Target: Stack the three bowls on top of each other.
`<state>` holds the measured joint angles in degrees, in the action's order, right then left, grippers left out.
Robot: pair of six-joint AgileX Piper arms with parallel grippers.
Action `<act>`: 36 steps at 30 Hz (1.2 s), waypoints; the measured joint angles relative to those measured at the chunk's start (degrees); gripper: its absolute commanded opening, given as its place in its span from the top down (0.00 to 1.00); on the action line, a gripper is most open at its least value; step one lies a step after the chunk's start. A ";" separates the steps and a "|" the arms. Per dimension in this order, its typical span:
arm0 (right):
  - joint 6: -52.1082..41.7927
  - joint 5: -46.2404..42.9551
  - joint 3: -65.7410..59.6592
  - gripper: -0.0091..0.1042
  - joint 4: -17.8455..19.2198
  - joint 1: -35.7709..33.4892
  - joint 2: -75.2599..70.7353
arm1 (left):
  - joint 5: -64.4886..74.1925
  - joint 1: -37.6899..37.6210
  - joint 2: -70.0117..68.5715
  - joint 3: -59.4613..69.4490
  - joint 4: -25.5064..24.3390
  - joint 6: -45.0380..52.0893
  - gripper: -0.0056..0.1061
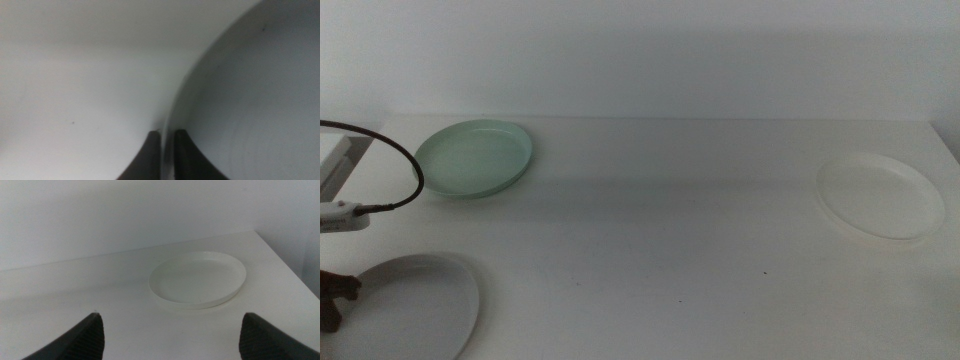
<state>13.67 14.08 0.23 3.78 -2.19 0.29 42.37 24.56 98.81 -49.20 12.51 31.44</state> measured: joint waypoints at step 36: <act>0.00 -0.10 0.00 0.25 0.00 0.00 0.00 | 16.03 -42.18 10.83 -38.44 4.21 -29.09 0.97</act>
<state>13.67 13.98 0.23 3.78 -2.19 0.29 58.41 -17.62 109.63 -87.65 16.72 2.35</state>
